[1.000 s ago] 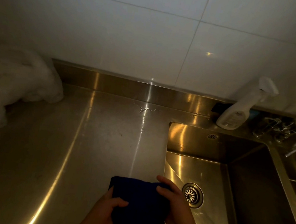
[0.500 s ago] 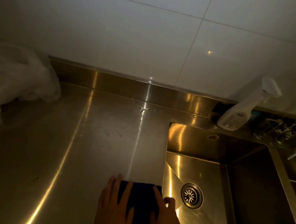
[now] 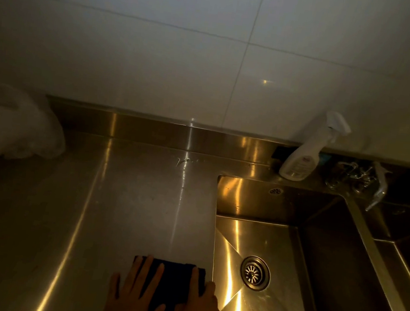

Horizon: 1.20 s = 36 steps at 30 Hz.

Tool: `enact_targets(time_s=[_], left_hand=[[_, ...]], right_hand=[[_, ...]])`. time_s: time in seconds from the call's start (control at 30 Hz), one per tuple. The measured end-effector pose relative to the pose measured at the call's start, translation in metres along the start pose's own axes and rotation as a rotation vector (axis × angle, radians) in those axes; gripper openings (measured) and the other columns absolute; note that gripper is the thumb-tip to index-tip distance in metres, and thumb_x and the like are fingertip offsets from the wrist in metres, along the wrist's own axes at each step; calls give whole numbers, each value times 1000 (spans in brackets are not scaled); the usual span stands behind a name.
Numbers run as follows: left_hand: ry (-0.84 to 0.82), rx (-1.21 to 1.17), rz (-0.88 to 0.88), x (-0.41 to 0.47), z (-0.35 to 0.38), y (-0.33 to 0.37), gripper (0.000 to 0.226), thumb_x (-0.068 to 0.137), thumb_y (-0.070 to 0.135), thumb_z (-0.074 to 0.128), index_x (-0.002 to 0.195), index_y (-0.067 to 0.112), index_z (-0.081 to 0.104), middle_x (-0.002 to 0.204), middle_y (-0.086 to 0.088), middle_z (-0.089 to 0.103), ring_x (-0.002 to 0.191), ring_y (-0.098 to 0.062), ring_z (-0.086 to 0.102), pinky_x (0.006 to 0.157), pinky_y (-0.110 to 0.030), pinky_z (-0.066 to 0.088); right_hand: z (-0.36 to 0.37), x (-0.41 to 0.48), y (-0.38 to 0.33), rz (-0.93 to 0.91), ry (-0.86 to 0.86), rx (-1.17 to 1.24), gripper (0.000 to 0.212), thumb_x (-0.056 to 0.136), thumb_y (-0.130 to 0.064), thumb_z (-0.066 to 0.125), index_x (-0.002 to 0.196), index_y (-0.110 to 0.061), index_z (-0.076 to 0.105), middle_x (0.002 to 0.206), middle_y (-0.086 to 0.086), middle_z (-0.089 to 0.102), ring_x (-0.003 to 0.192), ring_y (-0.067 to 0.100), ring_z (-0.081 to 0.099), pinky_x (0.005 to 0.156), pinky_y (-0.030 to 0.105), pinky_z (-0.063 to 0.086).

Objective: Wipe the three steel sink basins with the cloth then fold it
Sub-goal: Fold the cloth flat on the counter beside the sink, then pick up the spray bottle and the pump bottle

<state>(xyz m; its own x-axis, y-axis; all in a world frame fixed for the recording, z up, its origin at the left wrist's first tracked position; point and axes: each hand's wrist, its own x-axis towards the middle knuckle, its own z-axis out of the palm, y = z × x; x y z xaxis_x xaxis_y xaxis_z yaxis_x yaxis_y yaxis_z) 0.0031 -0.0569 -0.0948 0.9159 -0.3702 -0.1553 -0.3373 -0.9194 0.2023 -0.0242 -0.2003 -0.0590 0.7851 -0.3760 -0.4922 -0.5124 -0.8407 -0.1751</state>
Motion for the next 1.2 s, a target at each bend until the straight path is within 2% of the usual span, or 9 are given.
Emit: enact_targets(time_s=[0.07, 0.1, 0.17, 0.2, 0.27, 0.33, 0.47, 0.8, 1.2], left_hand=[[22, -7, 1, -2, -6, 6, 73, 87, 65, 4, 150, 27, 1, 160, 3, -12, 147, -17, -10, 113, -43, -15], [38, -26, 3, -2, -11, 11, 72, 89, 64, 3, 150, 28, -1, 160, 2, -13, 147, -17, -11, 113, -44, -15], [71, -77, 12, -2, -21, 28, 68, 90, 63, 1, 150, 32, -2, 160, 2, -14, 146, -18, -14, 113, -46, -14], [70, -86, 24, -1, -28, 39, 66, 90, 63, 1, 150, 35, 2, 160, 1, -12, 146, -18, -14, 113, -47, -13], [-20, -64, 54, 4, -43, 65, 67, 90, 62, 0, 144, 33, 27, 161, -4, 5, 147, -23, -8, 113, -47, -13], [-39, 0, 90, 9, -61, 91, 70, 91, 62, 2, 135, 31, 48, 154, -7, 24, 143, -31, 10, 112, -49, -12], [-132, 41, 81, 33, -75, 141, 65, 92, 62, 24, 149, 36, 8, 159, -4, -17, 146, -26, -14, 109, -60, -16], [-9, -98, 23, 58, -82, 282, 48, 91, 47, 46, 136, 32, 40, 155, 0, 17, 141, -22, 20, 113, -40, 20], [21, -121, 122, 118, -86, 346, 43, 89, 45, 54, 130, 33, 49, 149, 4, 29, 134, -15, 34, 108, -29, 35]], right_hand=[[-14, -9, 6, -67, 94, -33, 100, 38, -51, 86, 129, -18, 60, 108, 20, 63, 82, 30, 67, 57, 37, 55], [-20, -14, 10, -101, 144, -71, 97, 18, -49, 88, 111, -23, 73, 91, 16, 68, 70, 27, 68, 48, 35, 54], [-33, -17, 20, -145, 169, -37, 89, 38, -56, 83, 122, -36, 63, 116, 17, 62, 101, 33, 64, 70, 48, 55], [-38, -17, 29, -129, 159, 1, 82, 64, -59, 71, 139, -42, 43, 141, 16, 43, 127, 34, 45, 93, 53, 44], [-43, -11, 58, -116, 144, 18, 68, 88, -57, 43, 146, -51, 9, 157, 0, 8, 145, 26, 7, 113, 47, 18], [-58, -8, 85, -102, 192, 16, 64, 91, -58, 39, 146, -51, 7, 158, -4, 3, 146, 24, 0, 114, 47, 10], [-100, -1, 144, -31, 219, 12, 60, 90, -55, 45, 145, -48, 20, 157, -3, 14, 145, 25, 7, 114, 50, 13], [-217, 17, 329, -50, 255, 48, 53, 92, -47, 46, 143, -41, 31, 153, 3, 25, 143, 30, 12, 113, 55, 13], [-295, 53, 447, 28, 274, 114, 54, 90, -44, 51, 142, -40, 36, 151, 2, 29, 143, 28, 14, 112, 51, 16]])
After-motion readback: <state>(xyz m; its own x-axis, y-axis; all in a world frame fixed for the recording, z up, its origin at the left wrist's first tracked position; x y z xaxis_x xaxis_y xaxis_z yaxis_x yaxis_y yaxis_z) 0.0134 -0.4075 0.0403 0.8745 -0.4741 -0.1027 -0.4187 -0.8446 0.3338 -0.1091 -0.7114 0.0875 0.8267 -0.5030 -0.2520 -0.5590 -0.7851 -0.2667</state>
